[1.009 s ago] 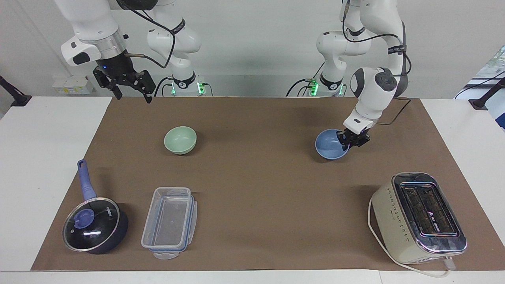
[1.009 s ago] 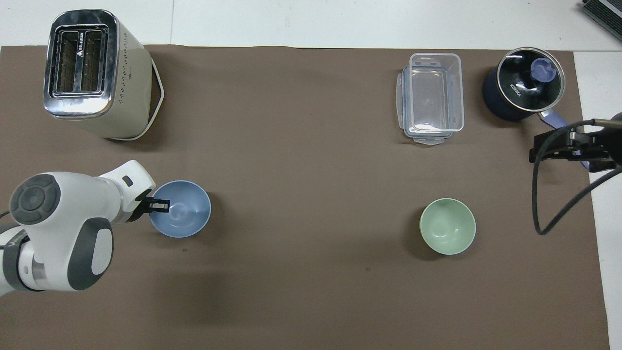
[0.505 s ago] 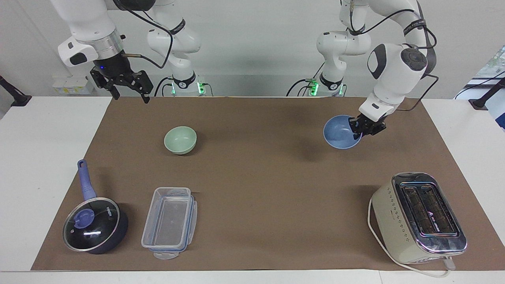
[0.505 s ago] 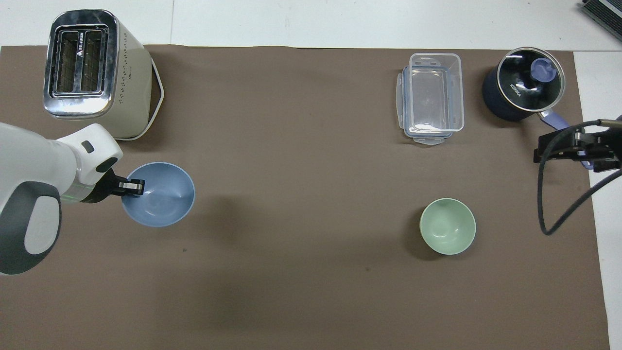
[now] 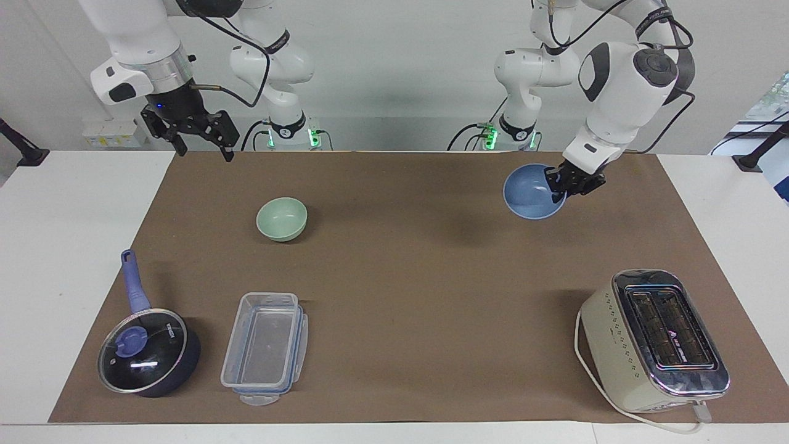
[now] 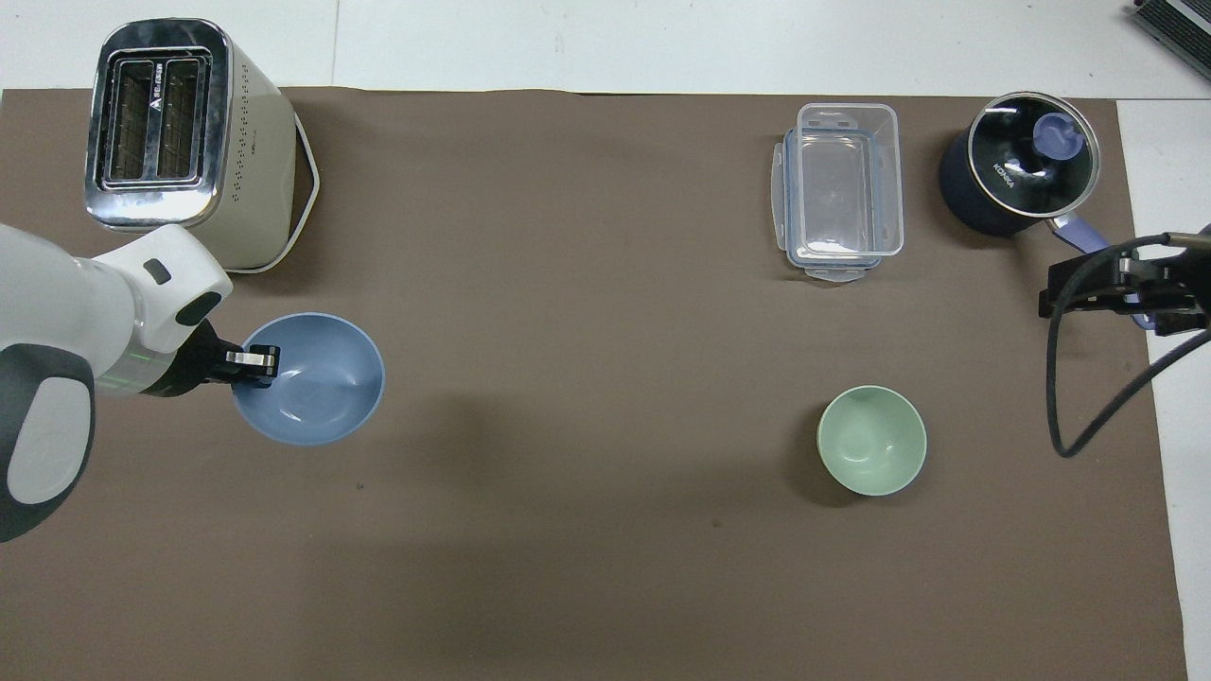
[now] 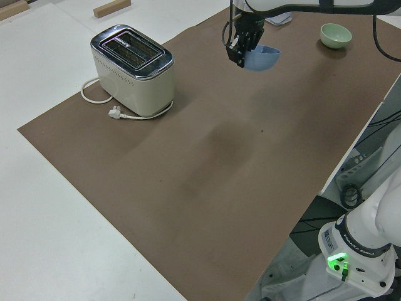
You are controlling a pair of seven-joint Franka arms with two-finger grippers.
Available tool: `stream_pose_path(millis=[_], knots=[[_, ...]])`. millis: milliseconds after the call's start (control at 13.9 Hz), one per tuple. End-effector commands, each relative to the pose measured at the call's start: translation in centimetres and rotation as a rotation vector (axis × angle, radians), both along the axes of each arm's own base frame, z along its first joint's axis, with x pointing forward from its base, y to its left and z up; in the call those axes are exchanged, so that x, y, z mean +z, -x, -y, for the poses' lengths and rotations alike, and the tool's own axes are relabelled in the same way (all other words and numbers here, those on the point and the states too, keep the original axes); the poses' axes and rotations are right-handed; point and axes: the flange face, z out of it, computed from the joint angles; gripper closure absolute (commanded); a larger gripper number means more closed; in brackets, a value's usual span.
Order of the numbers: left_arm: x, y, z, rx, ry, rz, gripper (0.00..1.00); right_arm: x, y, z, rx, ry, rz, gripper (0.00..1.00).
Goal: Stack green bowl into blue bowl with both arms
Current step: 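Drag the blue bowl with the left gripper toward the table center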
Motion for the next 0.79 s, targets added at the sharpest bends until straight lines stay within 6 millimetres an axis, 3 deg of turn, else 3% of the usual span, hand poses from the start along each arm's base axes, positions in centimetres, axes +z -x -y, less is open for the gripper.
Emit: stream_pose_path(millis=[0,360,505,721], knots=[[0.2,1.0,2.7,0.033,0.005,0.005,1.0,0.0,0.6,0.6,0.014,-0.013,0.001,0.0],[-2.0,3.5,10.5,0.087,0.015,0.037,1.0,0.0,0.6,0.7,0.013,-0.006,0.001,0.0],[-3.6,5.1,13.7,0.105,0.028,0.061,1.0,0.0,0.6,0.7,0.013,-0.004,0.001,0.0],[-6.8,6.8,16.9,0.083,0.036,0.071,1.0,0.0,0.6,0.7,0.013,-0.004,0.001,0.0]])
